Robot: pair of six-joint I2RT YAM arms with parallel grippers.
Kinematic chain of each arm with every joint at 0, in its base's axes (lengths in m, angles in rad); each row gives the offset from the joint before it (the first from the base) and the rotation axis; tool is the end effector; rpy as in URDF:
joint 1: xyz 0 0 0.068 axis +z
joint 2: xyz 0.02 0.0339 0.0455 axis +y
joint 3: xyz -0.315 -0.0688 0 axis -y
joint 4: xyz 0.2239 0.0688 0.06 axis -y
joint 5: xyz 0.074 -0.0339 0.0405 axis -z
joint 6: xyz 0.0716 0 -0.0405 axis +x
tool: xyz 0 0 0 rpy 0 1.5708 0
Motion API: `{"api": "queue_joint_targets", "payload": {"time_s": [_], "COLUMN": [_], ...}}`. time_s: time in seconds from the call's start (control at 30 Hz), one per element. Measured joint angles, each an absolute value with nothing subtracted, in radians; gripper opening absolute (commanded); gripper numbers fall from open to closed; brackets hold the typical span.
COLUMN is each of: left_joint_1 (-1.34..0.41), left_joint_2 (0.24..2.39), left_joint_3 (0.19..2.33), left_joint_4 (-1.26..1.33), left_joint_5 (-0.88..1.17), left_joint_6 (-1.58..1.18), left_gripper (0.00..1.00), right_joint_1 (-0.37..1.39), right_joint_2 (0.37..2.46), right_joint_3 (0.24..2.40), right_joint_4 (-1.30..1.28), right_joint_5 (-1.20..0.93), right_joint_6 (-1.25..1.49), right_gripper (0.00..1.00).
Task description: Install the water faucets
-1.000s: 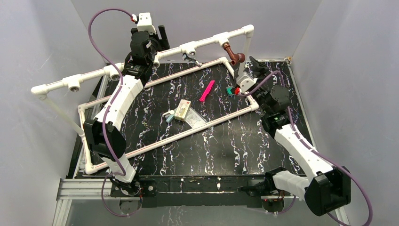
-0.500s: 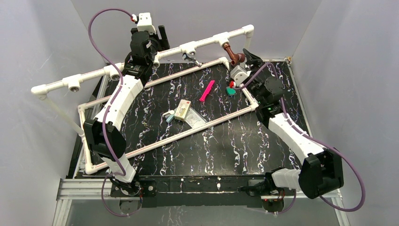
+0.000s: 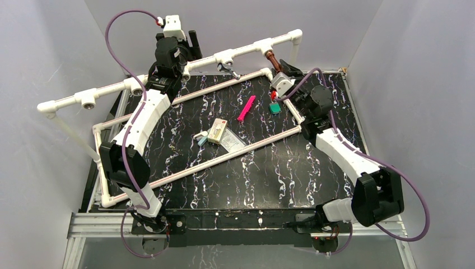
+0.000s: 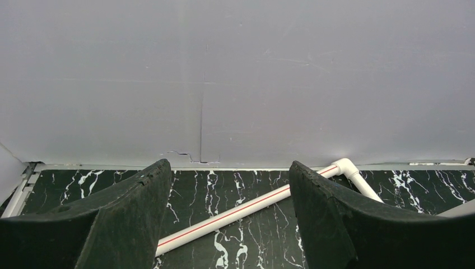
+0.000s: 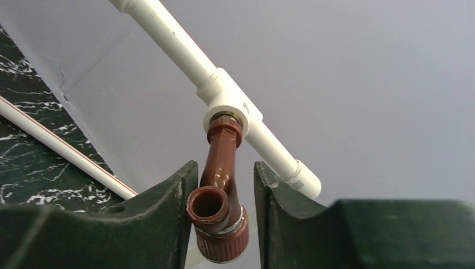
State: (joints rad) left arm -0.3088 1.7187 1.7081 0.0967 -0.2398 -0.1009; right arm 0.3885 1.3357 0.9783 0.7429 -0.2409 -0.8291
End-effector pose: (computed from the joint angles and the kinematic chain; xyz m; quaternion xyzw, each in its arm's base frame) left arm 0.4186 -0.1157 0.4950 -0.0180 0.6767 -0.0697 0.7327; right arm 0.2808 0.1334 0.4517 -0.3989 0.3979 -0.1145 0.8182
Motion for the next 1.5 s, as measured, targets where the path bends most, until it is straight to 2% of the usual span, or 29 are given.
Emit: {"api": "queue_joint_targets", "payload": {"time_s": [0.2, 0.23, 0.67, 0.9, 1.33, 1.5], "left_joint_1": [-0.309, -0.309, -0.309, -0.309, -0.309, -0.309], "left_joint_2": [1.718, 1.718, 1.715, 1.712, 1.704, 1.702], "left_joint_3": [1.708, 1.708, 1.708, 1.708, 1.698, 1.696], "left_joint_4": [0.097, 0.097, 0.089, 0.084, 0.078, 0.078], "left_joint_5": [-0.24, -0.24, -0.24, -0.239, -0.236, -0.236], "left_joint_6": [-0.094, -0.093, -0.087, -0.086, -0.087, -0.086], "left_gripper": [0.74, 0.74, 0.74, 0.74, 0.74, 0.74], "right_joint_1": [0.394, 0.394, 0.398, 0.402, 0.408, 0.413], "right_joint_2": [1.347, 1.348, 1.348, 1.348, 1.338, 1.332], "right_joint_3": [0.979, 0.979, 0.999, 1.019, 1.061, 1.067], "right_joint_4": [0.76, 0.762, 0.756, 0.746, 0.677, 0.655], "right_joint_5": [-0.242, -0.242, -0.213, -0.16, 0.015, 0.039], "right_joint_6": [-0.791, -0.789, -0.625, -0.403, 0.192, 0.267], "right_gripper": [0.04, 0.01, 0.01, 0.01, 0.01, 0.03]}}
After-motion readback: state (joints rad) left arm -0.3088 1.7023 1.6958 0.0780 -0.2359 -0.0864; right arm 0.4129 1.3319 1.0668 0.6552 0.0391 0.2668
